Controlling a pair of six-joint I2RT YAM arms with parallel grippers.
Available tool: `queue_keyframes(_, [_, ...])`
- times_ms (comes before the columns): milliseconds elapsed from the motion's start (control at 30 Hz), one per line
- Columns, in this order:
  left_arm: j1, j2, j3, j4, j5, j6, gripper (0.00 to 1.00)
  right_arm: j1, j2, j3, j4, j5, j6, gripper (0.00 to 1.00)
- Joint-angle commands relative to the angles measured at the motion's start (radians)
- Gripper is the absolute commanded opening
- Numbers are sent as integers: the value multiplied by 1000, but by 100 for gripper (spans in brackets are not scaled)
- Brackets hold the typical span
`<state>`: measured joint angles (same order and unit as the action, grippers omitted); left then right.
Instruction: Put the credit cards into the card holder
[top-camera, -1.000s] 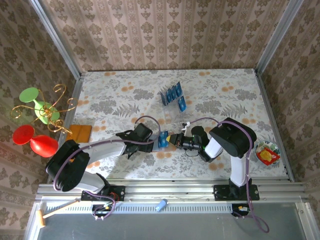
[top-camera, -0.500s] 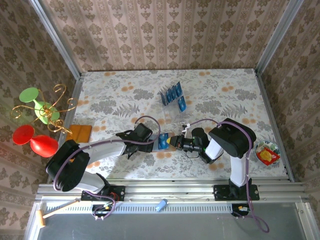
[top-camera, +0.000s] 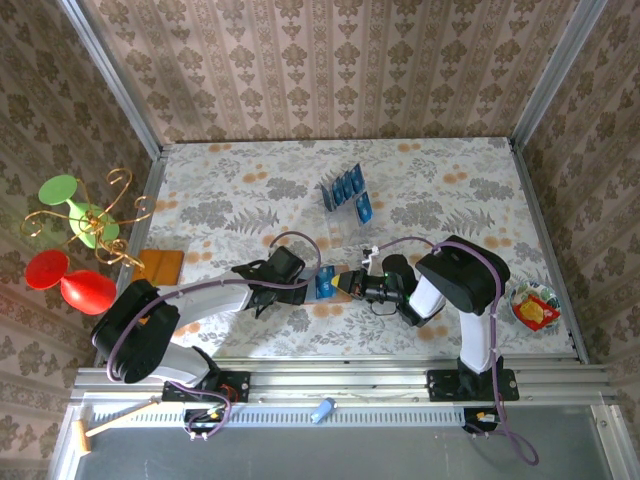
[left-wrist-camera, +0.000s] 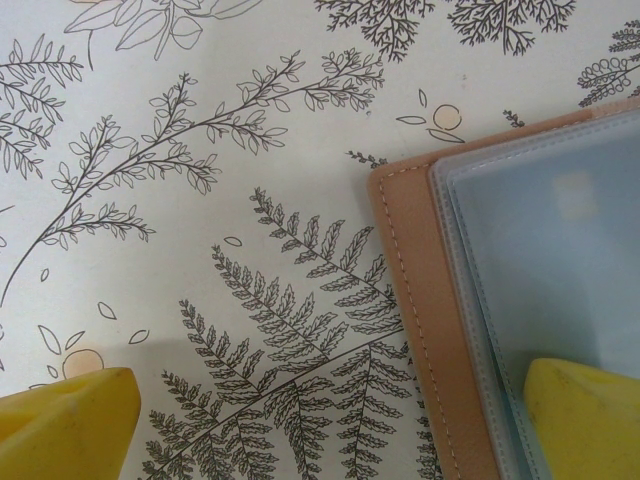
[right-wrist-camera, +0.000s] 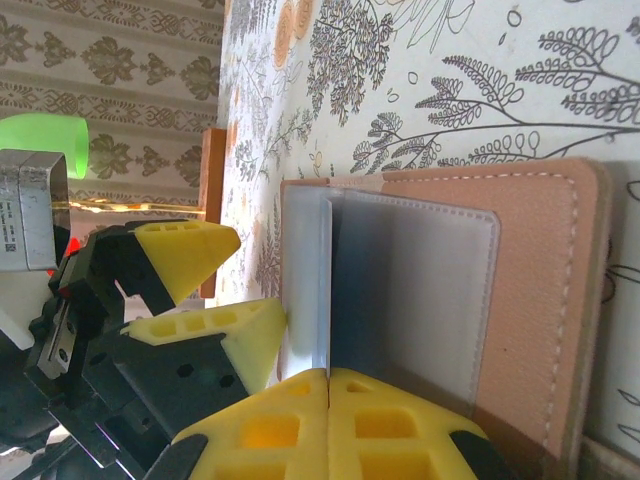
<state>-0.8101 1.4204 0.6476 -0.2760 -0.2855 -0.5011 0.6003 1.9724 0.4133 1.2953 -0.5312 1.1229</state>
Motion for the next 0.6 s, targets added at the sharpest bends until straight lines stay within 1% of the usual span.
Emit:
queue_keyframes(0, [0, 9, -16, -5, -8, -6, 100, 6, 30, -1, -43, -13, -21, 0])
queue_keyframes(567, [-1, 6, -13, -13, -12, -4, 100, 6, -3, -51, -115, 0, -13, 0])
